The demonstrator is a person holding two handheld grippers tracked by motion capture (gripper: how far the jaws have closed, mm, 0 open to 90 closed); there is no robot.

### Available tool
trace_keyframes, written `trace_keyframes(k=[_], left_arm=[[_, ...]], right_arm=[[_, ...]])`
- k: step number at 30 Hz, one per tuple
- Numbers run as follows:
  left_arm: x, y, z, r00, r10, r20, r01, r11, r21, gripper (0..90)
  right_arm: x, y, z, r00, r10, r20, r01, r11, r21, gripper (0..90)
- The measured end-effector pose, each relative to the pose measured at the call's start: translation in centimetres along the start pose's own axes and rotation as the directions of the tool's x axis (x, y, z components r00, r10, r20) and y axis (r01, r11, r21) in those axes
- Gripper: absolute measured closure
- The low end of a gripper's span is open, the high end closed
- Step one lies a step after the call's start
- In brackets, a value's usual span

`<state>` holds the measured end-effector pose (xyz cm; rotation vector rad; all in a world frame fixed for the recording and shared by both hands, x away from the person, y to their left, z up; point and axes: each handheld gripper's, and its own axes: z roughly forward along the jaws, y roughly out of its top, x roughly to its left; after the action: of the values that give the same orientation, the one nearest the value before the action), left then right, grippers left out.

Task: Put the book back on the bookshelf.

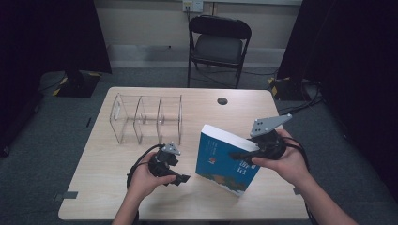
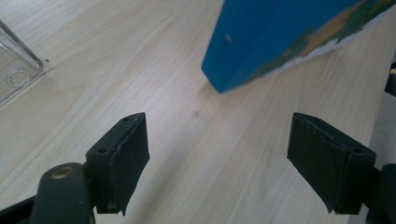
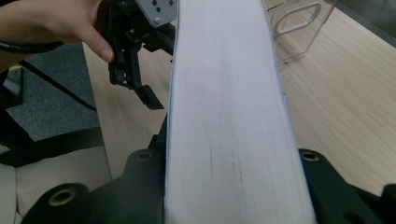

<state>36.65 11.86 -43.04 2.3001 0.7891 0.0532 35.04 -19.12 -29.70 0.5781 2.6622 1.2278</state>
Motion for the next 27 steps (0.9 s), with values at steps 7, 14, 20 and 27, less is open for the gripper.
trace_keyframes(k=[7, 14, 20, 27], left_arm=[[-0.1, 0.0, -0.3, 0.9998, 0.018, 0.0, -0.018, 0.9998, -0.007, 20.9], [-0.3, 0.5, -0.4, 0.9991, 0.042, 0.003, -0.042, 0.999, -0.016, 21.1], [-0.6, 1.3, -0.7, 0.9985, 0.043, 0.033, -0.042, 0.9986, -0.032, 21.2], [-0.6, 2.4, -1.4, 0.9984, 0.039, 0.042, -0.038, 0.999, -0.024, 22.2]], right_arm=[[0.6, -0.6, 1.3, 0.999, -0.042, -0.013, 0.042, 0.999, 0.03, 61.0], [0.1, -0.7, 1.4, 0.9981, -0.05, -0.036, 0.051, 0.998, 0.031, 60.6], [-0.2, -0.7, 1.4, 0.9979, -0.052, -0.038, 0.053, 0.998, 0.031, 60.2], [-0.4, -0.7, 1.4, 0.9977, -0.051, -0.044, 0.052, 0.998, 0.031, 59.9]])
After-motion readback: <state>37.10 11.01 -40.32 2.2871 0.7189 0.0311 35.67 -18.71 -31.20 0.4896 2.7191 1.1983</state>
